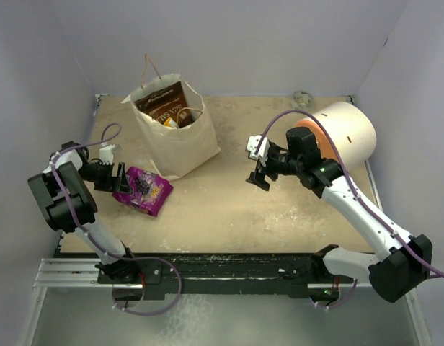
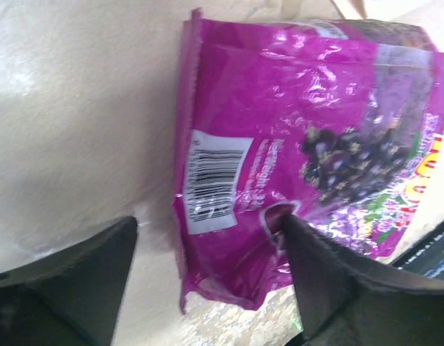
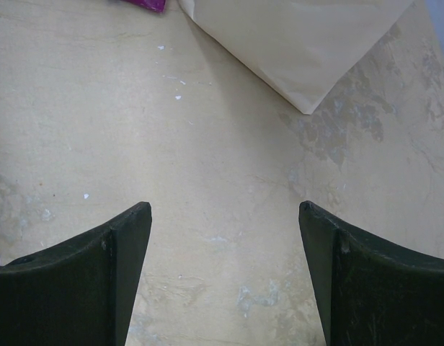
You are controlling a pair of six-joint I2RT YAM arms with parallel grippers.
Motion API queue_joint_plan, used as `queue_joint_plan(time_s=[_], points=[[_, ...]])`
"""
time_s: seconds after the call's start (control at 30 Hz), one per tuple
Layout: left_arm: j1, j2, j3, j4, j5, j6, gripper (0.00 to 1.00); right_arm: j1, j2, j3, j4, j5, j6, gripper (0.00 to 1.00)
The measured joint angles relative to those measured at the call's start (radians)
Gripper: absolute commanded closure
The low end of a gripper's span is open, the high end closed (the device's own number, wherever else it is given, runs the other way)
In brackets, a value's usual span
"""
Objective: Place the snacks into the paper bag
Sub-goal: Pick up the snack from the center of the board.
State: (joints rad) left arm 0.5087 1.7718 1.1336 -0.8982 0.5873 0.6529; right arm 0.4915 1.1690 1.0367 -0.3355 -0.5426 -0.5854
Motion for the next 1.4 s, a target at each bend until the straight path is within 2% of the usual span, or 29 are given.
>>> queue_joint_plan(time_s=[0.43,0.67,1.0,1.4], points=[[0.002,0.018,-0.019,-0.015,0.135,0.024,0.79,0.000,0.003,-0.010,0.002,0.001,0.000,0.15],[-0.001,-0.079,-0.027,-0.080,0.148,0.059,1.00,0.000,0.003,-0.010,0.003,0.001,0.000,0.15],[-0.001,-0.326,0.035,-0.251,0.066,0.180,1.00,0.000,0.002,-0.011,0.005,0.002,-0.001,0.15],[0.000,-0.525,0.287,-0.438,0.036,0.194,1.00,-0.001,-0.011,-0.014,0.005,0.002,-0.001,0.15]])
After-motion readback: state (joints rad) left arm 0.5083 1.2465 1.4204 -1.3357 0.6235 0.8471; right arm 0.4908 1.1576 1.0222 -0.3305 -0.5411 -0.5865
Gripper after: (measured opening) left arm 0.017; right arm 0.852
